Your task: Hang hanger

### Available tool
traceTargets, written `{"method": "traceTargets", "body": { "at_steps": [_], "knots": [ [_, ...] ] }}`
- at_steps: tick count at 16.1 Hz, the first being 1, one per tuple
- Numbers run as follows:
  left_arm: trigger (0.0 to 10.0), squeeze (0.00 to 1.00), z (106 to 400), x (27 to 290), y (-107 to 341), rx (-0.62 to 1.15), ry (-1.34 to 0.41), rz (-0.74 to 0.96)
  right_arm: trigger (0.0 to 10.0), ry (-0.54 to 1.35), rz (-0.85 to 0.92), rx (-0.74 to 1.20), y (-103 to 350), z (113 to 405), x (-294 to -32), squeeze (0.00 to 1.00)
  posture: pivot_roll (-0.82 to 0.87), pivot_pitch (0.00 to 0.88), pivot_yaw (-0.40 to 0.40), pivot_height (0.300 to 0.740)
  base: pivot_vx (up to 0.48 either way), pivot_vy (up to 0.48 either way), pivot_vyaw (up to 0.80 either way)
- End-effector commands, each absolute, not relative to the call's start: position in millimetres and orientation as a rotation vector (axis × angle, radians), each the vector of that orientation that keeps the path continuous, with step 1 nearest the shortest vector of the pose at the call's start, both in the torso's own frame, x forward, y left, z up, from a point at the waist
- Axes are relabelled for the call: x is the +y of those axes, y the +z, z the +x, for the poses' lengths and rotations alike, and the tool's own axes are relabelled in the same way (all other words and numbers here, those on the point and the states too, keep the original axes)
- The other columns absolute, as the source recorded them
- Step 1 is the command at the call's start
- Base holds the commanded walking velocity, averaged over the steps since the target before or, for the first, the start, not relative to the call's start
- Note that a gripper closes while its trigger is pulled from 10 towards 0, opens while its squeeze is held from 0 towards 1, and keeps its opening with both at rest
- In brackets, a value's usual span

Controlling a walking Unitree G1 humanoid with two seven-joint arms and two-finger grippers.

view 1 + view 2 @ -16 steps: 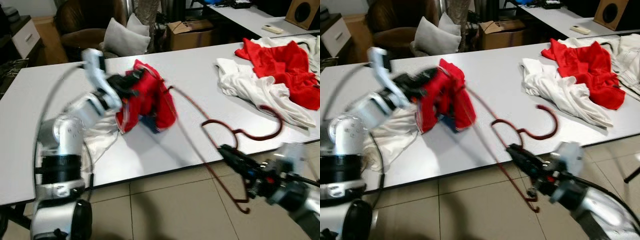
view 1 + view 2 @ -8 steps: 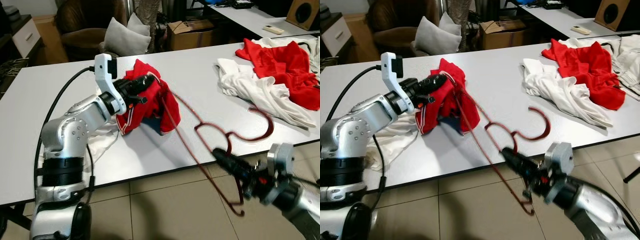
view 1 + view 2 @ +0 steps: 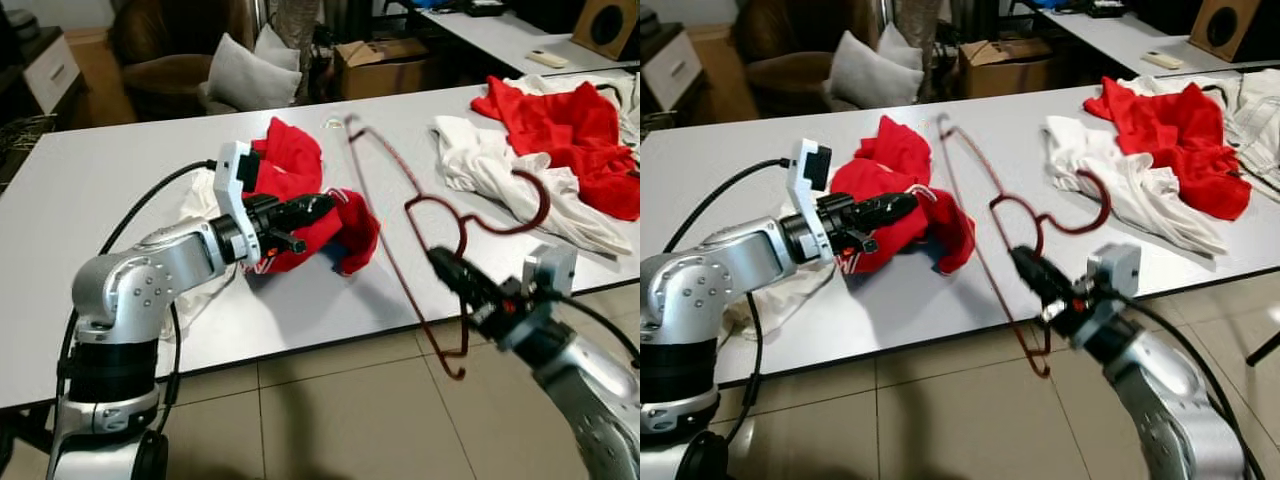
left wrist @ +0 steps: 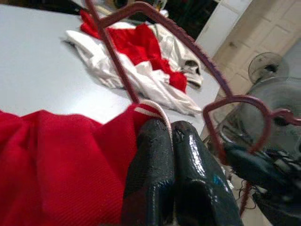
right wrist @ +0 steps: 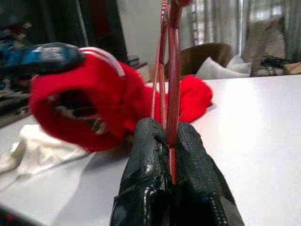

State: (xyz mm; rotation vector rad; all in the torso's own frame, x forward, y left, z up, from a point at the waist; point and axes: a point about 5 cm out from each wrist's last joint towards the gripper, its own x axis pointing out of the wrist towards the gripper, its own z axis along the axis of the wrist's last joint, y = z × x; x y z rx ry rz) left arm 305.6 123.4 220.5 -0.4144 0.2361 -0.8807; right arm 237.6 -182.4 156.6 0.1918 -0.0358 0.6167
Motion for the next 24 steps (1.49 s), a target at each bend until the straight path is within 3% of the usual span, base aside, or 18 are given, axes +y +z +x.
{"method": "traceTargets", "body": {
  "at_steps": [1,5,8,13,17,22,24],
  "knots": [
    [0.0,0.00,315.7,134.9,232.1,0.150,-0.766,-0.434,10.0,0.619,0.208,-0.074,162.8,239.7,-183.5,0.00,-0.11,0.000,0.048,0.740,0.000,0.000,0.00],
    [0.0,0.00,346.0,153.7,241.2,0.062,-0.531,-0.517,10.0,0.788,0.238,-0.066,165.4,219.3,-175.1,0.00,-0.11,0.000,0.051,0.740,0.000,0.000,0.00],
    [0.0,0.00,358.8,147.8,251.2,0.019,-0.537,-0.537,10.0,0.919,0.218,0.035,155.7,201.2,-168.0,0.00,-0.13,0.000,0.061,0.740,0.000,0.000,0.00],
    [0.0,0.00,350.4,134.9,270.5,-0.019,-0.680,-0.516,10.0,0.875,0.178,0.105,141.8,215.0,-163.7,0.00,-0.11,0.000,0.058,0.740,0.000,0.000,0.00],
    [0.0,0.00,335.1,124.5,260.2,0.079,-0.813,-0.441,10.0,0.838,0.172,0.084,143.5,227.6,-162.9,0.00,-0.10,0.000,0.062,0.740,0.000,0.000,0.00],
    [0.0,0.00,333.1,112.3,237.8,0.187,-0.794,-0.374,10.0,0.817,0.208,0.011,152.9,235.6,-160.5,0.00,-0.10,0.000,0.065,0.740,0.000,0.000,0.00],
    [0.0,0.00,342.6,126.0,226.3,0.196,-0.645,-0.267,10.0,0.753,0.203,0.006,153.1,233.7,-168.6,0.00,-0.10,0.000,0.066,0.740,0.000,0.000,0.00]
  ]
}}
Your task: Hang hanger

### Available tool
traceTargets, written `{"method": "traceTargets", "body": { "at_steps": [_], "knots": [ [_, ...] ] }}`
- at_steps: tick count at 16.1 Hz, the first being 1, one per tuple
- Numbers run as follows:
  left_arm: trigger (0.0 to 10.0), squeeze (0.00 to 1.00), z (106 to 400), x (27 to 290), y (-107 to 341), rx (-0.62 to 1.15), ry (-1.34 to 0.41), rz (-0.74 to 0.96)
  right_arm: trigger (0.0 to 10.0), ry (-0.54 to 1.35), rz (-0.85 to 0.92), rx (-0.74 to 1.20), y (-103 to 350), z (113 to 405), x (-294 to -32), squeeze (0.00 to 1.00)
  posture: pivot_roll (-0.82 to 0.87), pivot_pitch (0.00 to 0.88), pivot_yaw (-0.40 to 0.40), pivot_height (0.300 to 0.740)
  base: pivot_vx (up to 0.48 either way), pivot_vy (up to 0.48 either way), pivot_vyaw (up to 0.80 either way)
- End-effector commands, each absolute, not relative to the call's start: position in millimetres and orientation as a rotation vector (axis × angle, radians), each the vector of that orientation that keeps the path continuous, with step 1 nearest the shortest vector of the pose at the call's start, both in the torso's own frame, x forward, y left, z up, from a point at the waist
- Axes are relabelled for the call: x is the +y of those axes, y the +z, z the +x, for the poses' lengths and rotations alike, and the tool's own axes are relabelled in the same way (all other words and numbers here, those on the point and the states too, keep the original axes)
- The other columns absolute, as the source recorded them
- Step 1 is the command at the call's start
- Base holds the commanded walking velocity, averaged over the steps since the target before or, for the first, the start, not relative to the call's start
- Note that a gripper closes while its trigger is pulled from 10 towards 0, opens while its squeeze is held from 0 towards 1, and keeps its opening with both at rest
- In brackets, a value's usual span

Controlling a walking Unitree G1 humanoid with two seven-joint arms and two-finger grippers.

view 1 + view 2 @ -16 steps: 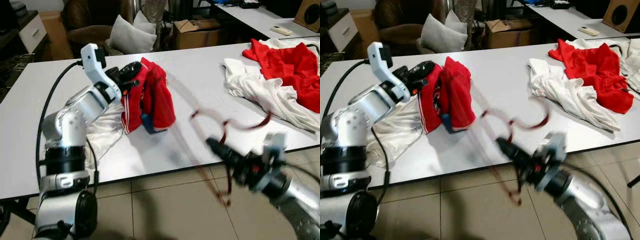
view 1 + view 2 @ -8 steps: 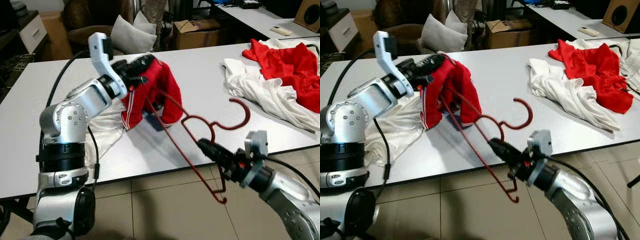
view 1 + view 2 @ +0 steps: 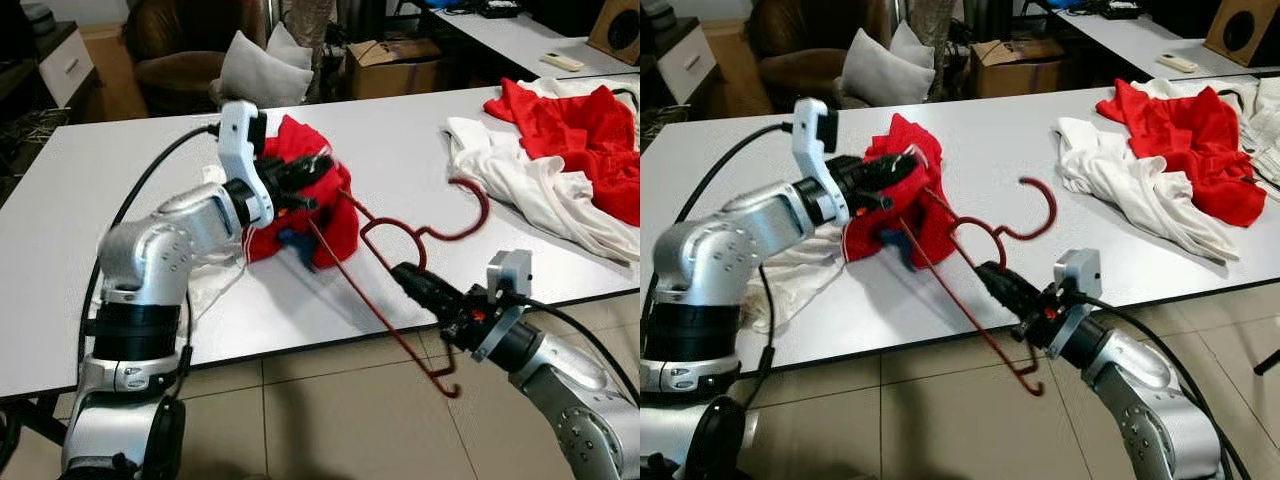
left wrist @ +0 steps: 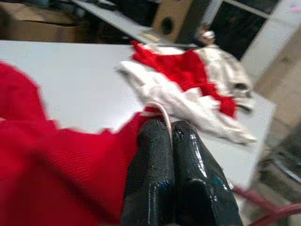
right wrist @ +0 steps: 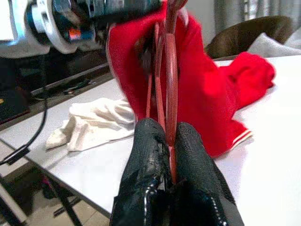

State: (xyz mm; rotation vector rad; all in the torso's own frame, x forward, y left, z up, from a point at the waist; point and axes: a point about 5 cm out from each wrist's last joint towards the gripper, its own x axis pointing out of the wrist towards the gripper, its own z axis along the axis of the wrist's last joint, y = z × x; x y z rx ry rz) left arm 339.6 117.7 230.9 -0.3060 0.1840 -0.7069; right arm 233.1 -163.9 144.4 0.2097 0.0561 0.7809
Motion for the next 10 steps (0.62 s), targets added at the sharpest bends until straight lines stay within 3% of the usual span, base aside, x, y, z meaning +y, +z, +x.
{"method": "traceTargets", "body": {
  "at_steps": [1,3,5,10],
  "knots": [
    [0.0,0.00,342.6,130.4,226.2,0.199,-0.634,-0.269,10.0,0.691,0.192,0.006,151.3,235.2,-175.1,0.00,-0.11,0.000,0.068,0.740,0.000,0.000,0.00],
    [0.0,0.00,337.1,136.6,228.5,0.212,-0.663,-0.287,10.0,0.477,0.174,0.001,146.4,245.1,-197.6,0.00,-0.11,0.000,0.073,0.740,0.000,0.000,0.00],
    [0.0,0.00,326.3,133.6,231.2,0.231,-0.765,-0.297,10.0,0.404,0.197,-0.026,149.9,253.1,-204.2,0.00,-0.11,0.000,0.076,0.740,0.000,0.000,0.00],
    [0.0,0.00,319.1,129.8,242.1,0.187,-0.837,-0.343,10.0,0.507,0.147,0.019,143.4,260.9,-179.0,0.00,-0.10,0.000,0.071,0.740,0.000,0.000,0.00]
  ]
}}
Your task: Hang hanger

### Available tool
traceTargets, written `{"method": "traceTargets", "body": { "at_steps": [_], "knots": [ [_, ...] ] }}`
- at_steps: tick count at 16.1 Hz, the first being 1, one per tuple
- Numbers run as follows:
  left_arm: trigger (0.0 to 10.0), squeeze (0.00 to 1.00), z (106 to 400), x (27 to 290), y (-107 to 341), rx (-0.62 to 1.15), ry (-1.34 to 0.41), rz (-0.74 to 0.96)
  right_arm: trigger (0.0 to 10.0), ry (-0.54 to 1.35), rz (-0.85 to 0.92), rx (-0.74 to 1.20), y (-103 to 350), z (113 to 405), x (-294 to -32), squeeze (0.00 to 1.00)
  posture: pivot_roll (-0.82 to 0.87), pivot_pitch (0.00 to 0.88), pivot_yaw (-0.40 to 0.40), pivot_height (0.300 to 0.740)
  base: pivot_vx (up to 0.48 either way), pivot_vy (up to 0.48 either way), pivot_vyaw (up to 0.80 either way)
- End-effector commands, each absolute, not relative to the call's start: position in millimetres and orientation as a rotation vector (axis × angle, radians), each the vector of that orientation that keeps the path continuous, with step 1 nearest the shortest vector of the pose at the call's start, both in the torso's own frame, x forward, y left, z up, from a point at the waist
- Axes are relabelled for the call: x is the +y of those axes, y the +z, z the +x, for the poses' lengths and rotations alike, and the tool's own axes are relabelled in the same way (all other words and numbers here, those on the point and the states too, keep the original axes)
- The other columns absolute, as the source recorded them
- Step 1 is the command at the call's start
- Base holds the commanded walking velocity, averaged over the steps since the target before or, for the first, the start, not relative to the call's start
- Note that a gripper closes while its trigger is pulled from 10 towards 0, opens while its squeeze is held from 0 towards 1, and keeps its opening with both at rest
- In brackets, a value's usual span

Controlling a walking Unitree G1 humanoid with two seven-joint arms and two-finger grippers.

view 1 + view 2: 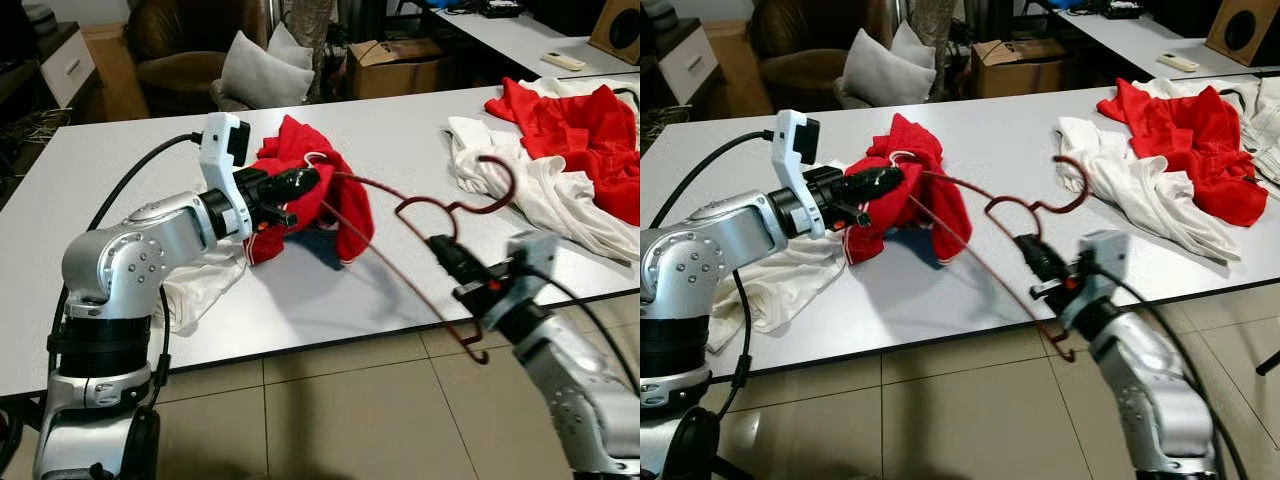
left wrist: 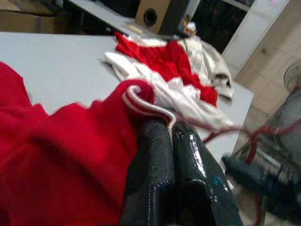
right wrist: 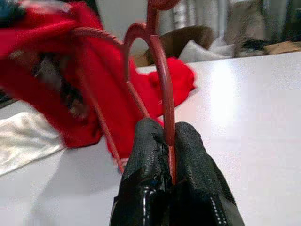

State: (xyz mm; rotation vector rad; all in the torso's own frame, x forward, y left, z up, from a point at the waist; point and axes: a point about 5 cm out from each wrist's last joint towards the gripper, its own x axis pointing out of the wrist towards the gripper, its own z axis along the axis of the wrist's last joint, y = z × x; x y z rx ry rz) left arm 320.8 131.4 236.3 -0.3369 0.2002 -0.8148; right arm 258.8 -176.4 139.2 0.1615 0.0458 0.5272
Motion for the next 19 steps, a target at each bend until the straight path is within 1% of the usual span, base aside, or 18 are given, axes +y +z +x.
{"method": "traceTargets", "body": {
  "at_steps": [1,4,6,7,8,9,10,11,12,13,14,15,16,17,18,19],
  "knots": [
    [0.0,0.00,321.2,127.7,247.7,0.158,-0.835,-0.365,10.0,0.562,0.128,0.031,141.3,258.1,-170.1,0.00,-0.10,0.000,0.071,0.740,0.000,0.000,0.00],
    [0.0,0.00,334.1,123.0,257.9,0.096,-0.773,-0.442,10.0,0.725,0.142,-0.008,149.7,248.4,-141.7,0.00,-0.10,0.000,0.074,0.740,0.000,0.000,0.00],
    [0.0,0.00,342.6,120.5,268.1,0.056,-0.750,-0.476,10.0,0.652,0.168,-0.130,167.9,255.4,-134.6,0.00,-0.10,0.000,0.076,0.740,0.000,0.000,0.00],
    [0.0,0.00,346.0,122.1,278.0,0.021,-0.743,-0.485,10.0,0.559,0.220,-0.277,192.0,261.5,-136.0,0.00,-0.10,0.000,0.082,0.740,0.000,0.000,0.00],
    [0.0,0.00,349.3,127.6,284.4,-0.003,-0.714,-0.480,10.0,0.505,0.268,-0.344,205.1,262.3,-137.3,0.00,-0.11,0.000,0.084,0.740,0.000,0.000,0.00],
    [0.0,0.00,351.4,130.9,280.9,0.014,-0.690,-0.452,10.0,0.528,0.208,-0.237,191.1,261.1,-131.4,0.00,-0.11,0.000,0.084,0.740,0.000,0.000,0.00],
    [0.0,0.00,351.9,130.7,272.0,0.052,-0.674,-0.408,10.0,0.597,0.029,-0.090,165.5,255.9,-123.3,0.00,-0.11,0.000,0.087,0.740,0.000,0.000,0.00],
    [0.0,0.00,352.3,129.5,263.5,0.085,-0.658,-0.371,10.0,0.661,-0.093,-0.028,148.5,247.5,-118.3,0.00,-0.11,0.000,0.085,0.740,0.000,0.000,0.00],
    [0.0,0.00,353.5,128.8,258.8,0.098,-0.639,-0.349,10.0,0.654,0.011,-0.064,154.0,244.6,-116.1,0.00,-0.11,0.000,0.080,0.740,0.000,0.000,0.00],
    [0.0,0.00,354.1,128.9,258.3,0.097,-0.633,-0.344,10.0,0.657,0.044,-0.065,156.2,244.0,-115.3,0.00,-0.11,0.000,0.080,0.740,0.000,0.000,0.00],
    [0.0,0.00,355.7,130.5,259.1,0.087,-0.616,-0.339,10.0,0.709,-0.025,0.004,147.7,241.1,-113.0,0.00,-0.11,0.000,0.080,0.740,0.000,0.000,0.00],
    [0.0,0.00,357.6,133.4,260.8,0.074,-0.597,-0.329,10.0,0.765,-0.098,0.015,142.1,236.1,-112.1,0.00,-0.11,0.000,0.079,0.740,0.000,0.000,0.00],
    [0.0,0.00,359.0,136.5,262.2,0.069,-0.591,-0.318,10.0,0.719,-0.023,-0.066,155.6,239.2,-113.9,0.00,-0.11,0.000,0.077,0.740,0.000,0.000,0.00],
    [0.0,0.00,358.9,138.1,262.7,0.069,-0.592,-0.314,10.0,0.693,0.012,-0.107,164.1,241.6,-115.4,0.00,-0.11,0.000,0.078,0.740,0.000,0.000,0.00],
    [0.0,0.00,358.6,140.9,263.6,0.068,-0.592,-0.310,10.0,0.650,0.007,-0.176,175.9,245.6,-118.9,0.00,-0.11,0.000,0.078,0.740,0.000,0.000,0.00],
    [0.0,0.00,358.1,144.9,267.9,0.048,-0.592,-0.326,10.0,0.541,0.012,-0.316,197.8,252.4,-127.8,0.00,-0.11,0.000,0.078,0.740,0.000,0.000,0.00]
  ]
}}
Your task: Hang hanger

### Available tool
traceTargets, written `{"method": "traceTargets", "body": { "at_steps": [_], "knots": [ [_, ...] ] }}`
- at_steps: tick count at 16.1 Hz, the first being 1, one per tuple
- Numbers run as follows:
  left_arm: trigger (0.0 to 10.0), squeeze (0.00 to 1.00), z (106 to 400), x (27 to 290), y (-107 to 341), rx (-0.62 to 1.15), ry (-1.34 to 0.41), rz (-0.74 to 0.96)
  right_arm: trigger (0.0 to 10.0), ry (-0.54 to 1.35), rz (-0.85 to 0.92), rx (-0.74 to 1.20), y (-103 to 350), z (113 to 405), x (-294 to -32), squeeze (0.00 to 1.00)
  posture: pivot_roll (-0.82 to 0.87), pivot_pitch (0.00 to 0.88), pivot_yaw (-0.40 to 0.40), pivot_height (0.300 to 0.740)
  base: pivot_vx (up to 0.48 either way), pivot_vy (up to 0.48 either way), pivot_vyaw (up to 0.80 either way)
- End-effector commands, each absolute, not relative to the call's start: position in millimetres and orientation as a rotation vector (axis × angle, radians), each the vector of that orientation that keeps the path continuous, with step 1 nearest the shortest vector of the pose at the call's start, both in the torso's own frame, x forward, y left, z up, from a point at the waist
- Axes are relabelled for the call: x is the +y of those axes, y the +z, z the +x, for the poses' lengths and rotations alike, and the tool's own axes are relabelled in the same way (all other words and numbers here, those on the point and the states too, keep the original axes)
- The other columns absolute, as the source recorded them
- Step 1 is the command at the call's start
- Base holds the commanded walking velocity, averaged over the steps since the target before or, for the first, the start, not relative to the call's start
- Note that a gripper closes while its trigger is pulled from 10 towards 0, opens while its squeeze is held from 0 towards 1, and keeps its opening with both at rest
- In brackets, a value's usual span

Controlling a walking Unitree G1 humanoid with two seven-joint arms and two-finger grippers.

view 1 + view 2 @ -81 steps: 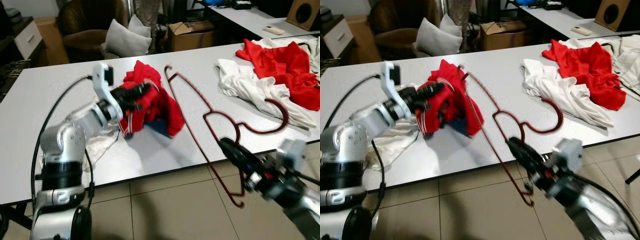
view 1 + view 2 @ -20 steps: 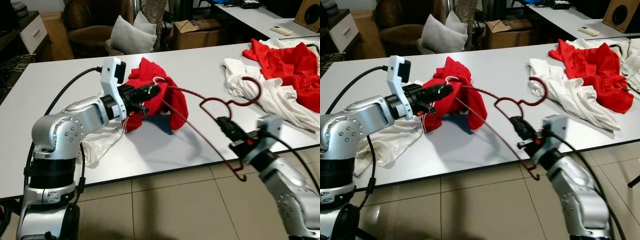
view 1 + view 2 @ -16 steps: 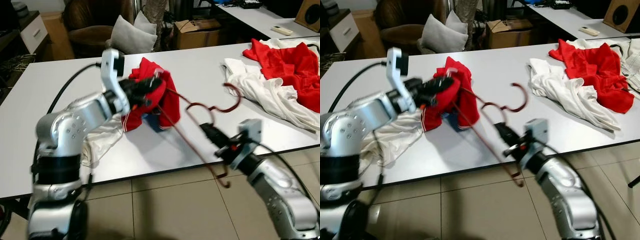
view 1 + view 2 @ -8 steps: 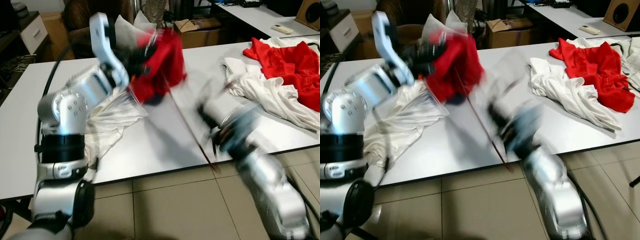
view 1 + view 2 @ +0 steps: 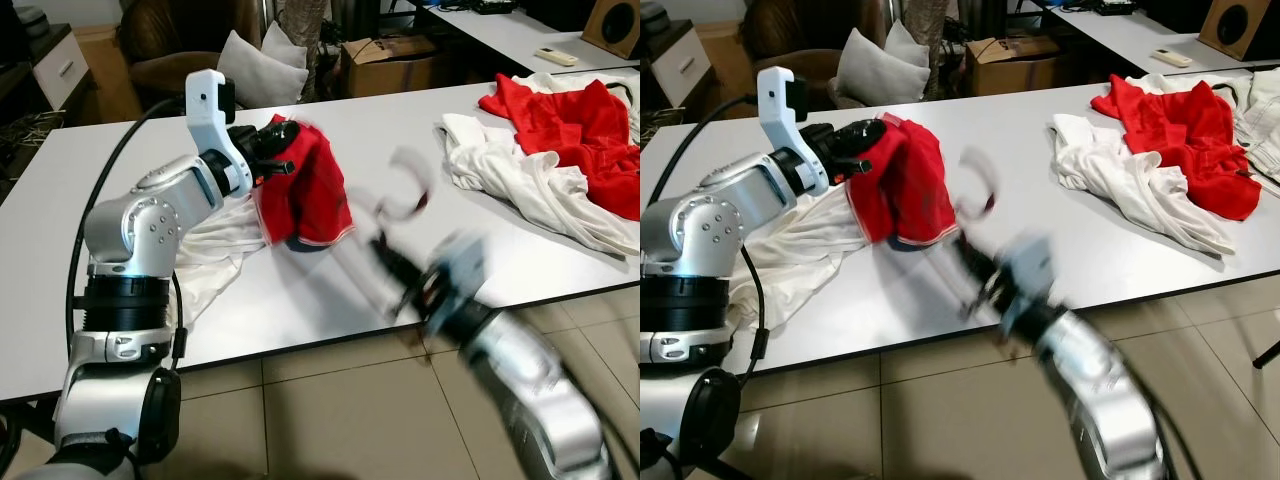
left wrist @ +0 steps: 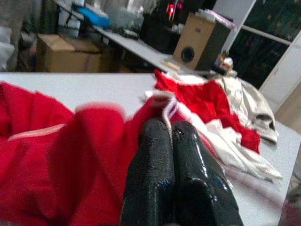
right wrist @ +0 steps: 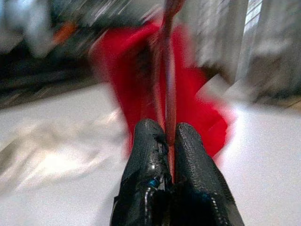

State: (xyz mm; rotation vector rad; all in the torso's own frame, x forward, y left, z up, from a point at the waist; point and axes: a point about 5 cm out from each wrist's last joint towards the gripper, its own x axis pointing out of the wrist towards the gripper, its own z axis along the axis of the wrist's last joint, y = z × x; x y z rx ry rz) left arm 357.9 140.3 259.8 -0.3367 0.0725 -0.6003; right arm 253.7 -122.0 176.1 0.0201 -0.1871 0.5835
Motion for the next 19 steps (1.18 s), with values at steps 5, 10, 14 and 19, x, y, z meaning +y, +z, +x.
{"method": "traceTargets", "body": {
  "at_steps": [5,10,14,19],
  "knots": [
    [0.0,0.00,353.7,156.5,243.7,0.136,-0.520,-0.351,10.0,0.566,-0.127,0.101,132.0,248.0,-133.9,0.00,-0.10,0.000,0.072,0.740,0.000,0.000,0.00],
    [0.0,0.00,349.7,154.3,241.8,0.133,-0.519,-0.356,10.0,0.705,-0.041,0.067,144.9,233.5,-132.8,0.00,-0.10,0.000,0.073,0.740,0.000,0.000,0.00],
    [0.0,0.00,360.8,159.1,257.2,0.053,-0.472,-0.402,10.0,0.852,-0.084,0.158,144.8,207.4,-157.3,0.00,-0.11,0.000,0.084,0.740,0.000,0.000,0.00],
    [0.0,0.00,360.7,160.9,254.7,0.076,-0.492,-0.393,10.0,0.750,-0.104,0.173,156.8,207.1,-192.6,0.00,-0.12,0.000,0.100,0.740,0.000,0.000,0.00]
  ]
}}
